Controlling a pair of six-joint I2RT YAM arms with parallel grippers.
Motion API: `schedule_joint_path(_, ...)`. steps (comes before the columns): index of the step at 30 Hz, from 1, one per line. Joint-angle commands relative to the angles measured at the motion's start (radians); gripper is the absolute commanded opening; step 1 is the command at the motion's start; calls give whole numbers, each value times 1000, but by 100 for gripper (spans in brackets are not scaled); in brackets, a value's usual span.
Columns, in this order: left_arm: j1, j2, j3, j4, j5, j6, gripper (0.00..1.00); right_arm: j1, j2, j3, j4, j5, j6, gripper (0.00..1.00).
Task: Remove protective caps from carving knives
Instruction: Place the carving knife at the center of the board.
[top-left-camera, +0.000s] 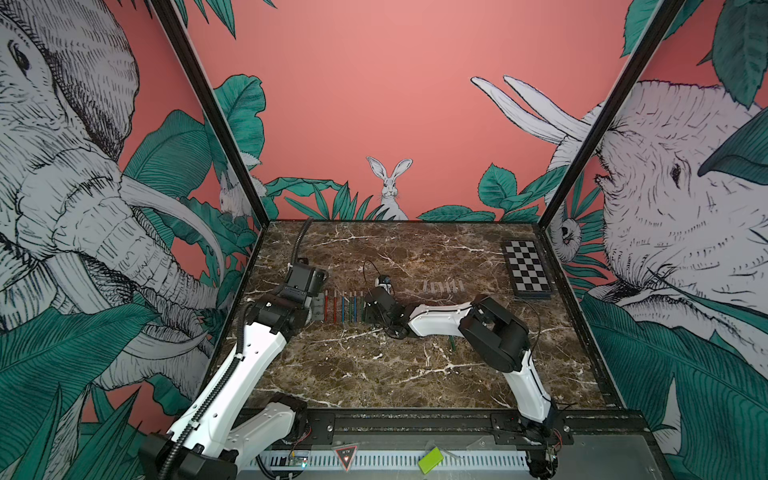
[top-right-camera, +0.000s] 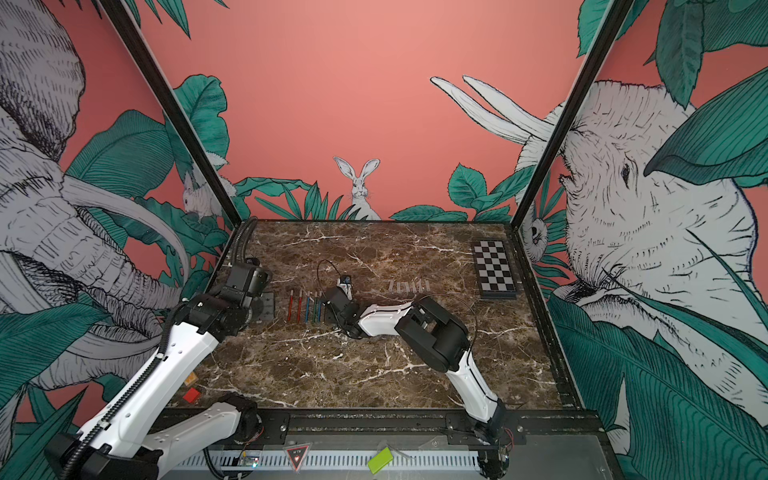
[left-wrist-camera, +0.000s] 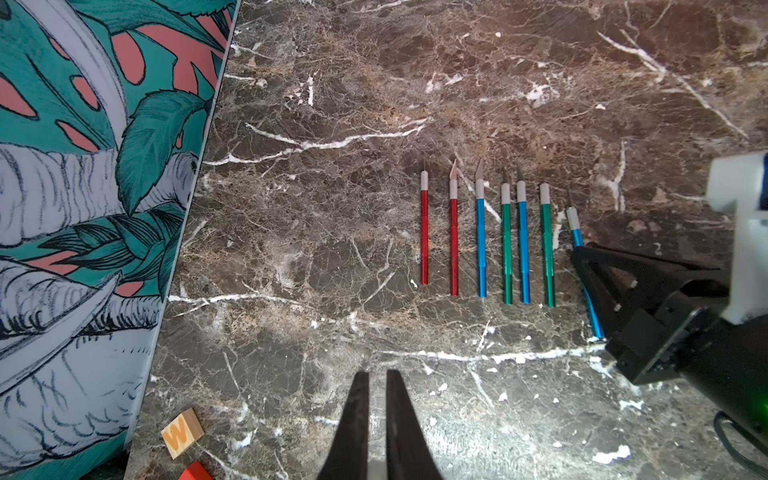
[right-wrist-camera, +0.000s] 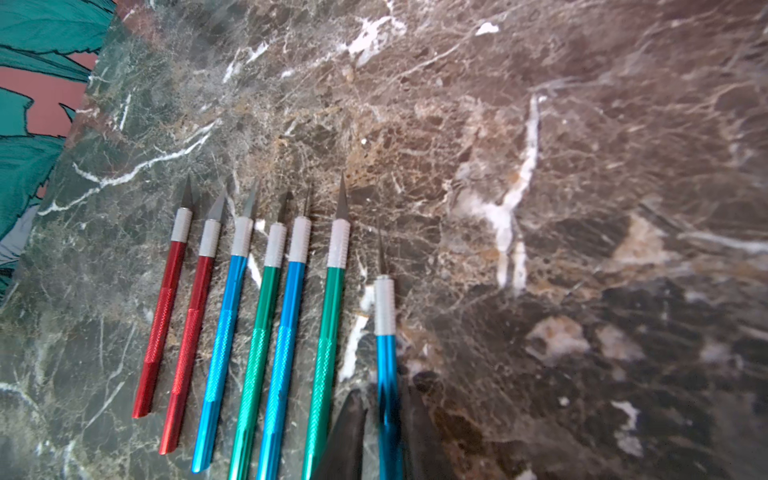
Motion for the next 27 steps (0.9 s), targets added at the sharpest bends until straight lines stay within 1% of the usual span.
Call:
schedule_joint_path(1,0,-22,-17,-8,-19,7,0,-3,34,-19,-47,16,11,20)
schedule_joint_path(3,0,-22,-17,-8,-20,7,0,-2,31,-22,-53,19,11,19)
schedule_joint_path(7,0,-22,-17,-9,-22,6,0,-3,27,-30,-65,25,15,13)
schedule_joint_path(13,0,-23,-17,-8,-23,6,0,-4,42,-17,-82,5,15,11)
schedule_joint_path(18,0,-23,-17,-9,-25,7,0,-5,55,-2,-83,4,23,0)
schedule_joint_path(21,0,-22,-17,-10,-26,6,0,-5,66,28,-112,6,18,0)
schedule_joint_path(27,0,-24,-18,-9,-28,6,0,-13,92,42,-108,-10,30,0)
